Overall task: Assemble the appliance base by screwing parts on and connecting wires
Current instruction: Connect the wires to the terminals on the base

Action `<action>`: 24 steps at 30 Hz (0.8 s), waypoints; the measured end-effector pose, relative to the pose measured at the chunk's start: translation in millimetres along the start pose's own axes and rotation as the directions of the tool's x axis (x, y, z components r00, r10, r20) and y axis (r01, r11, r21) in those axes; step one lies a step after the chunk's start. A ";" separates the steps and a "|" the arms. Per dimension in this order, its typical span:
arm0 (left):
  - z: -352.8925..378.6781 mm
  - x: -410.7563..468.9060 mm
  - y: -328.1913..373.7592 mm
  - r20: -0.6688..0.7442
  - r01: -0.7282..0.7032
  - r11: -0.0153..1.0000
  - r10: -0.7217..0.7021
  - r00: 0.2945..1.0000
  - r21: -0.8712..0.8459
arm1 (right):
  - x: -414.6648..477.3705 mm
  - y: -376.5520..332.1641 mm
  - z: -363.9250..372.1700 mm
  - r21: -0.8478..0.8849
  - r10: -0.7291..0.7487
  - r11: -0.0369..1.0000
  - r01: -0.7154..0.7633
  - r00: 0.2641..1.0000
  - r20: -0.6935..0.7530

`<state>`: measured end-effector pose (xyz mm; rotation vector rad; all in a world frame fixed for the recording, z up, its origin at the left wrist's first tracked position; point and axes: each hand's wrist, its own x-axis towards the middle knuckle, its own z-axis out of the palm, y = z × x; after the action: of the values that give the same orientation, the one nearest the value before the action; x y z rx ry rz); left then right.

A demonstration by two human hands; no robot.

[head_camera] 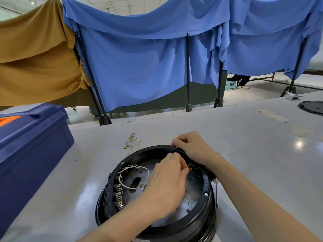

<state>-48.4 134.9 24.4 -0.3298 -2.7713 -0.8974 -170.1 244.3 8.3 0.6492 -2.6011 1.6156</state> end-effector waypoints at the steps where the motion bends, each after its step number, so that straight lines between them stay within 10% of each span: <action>1: 0.3 -0.2 0.1 -0.001 0.004 1.000 -0.004 1.000 -0.001 | 0.1 0.4 -0.1 0.001 0.000 1.000 0.000 1.000 0.000; 24: 2.2 1.7 -1.7 -0.061 -0.038 0.999 0.040 0.997 0.029 | -1.6 1.9 0.9 0.031 -0.037 0.999 0.037 0.999 0.016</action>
<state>-50.8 135.2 22.1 -0.3438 -2.7088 -0.8442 -169.1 244.8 5.8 0.7106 -2.5641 1.6496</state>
